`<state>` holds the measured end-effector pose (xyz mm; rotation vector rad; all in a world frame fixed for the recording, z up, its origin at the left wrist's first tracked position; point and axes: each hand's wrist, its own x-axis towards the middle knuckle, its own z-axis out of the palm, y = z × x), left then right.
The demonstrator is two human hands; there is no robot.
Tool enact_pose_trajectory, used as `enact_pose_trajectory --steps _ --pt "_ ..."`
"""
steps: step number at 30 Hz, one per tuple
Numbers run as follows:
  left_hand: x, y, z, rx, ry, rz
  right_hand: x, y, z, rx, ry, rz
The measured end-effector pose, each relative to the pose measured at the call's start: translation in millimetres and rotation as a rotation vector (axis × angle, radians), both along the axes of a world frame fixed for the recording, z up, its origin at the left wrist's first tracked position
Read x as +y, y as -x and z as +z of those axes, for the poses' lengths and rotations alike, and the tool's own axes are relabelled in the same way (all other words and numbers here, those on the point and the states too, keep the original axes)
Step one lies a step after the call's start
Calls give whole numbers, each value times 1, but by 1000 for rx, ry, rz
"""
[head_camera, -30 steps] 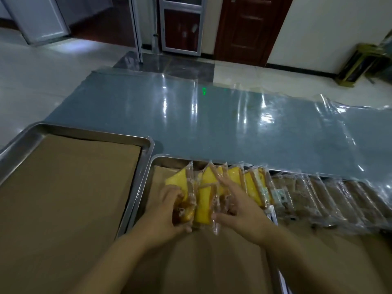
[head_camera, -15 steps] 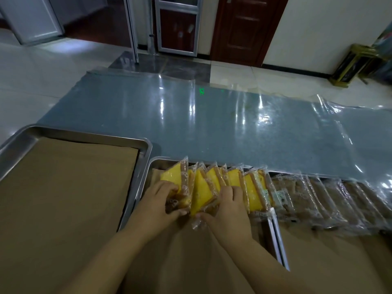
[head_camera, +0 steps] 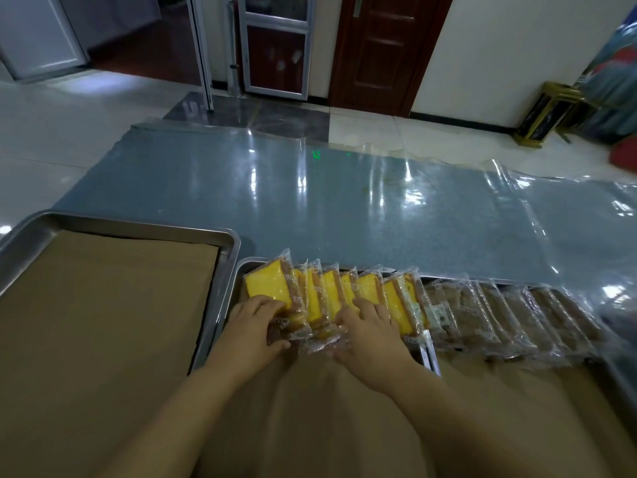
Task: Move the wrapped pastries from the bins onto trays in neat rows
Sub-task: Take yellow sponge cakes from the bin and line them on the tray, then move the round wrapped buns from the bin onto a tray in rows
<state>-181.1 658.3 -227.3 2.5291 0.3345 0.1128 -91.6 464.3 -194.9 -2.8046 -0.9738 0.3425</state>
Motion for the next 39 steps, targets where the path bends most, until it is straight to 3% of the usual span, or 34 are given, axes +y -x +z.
enact_pose_trajectory --steps 5,14,22,26,39 --pt "-14 27 19 -41 -10 -5 -31 17 35 40 -74 17" --pt "-70 75 65 -79 -57 -182 -111 66 84 12 49 38" --pt "-158 93 113 -43 -240 -338 -210 97 111 -44 65 -1" --pt "-224 102 127 -53 -205 -318 -274 109 124 -112 86 36" --pt "-432 109 162 -278 -58 -195 -465 127 188 -441 -175 85"
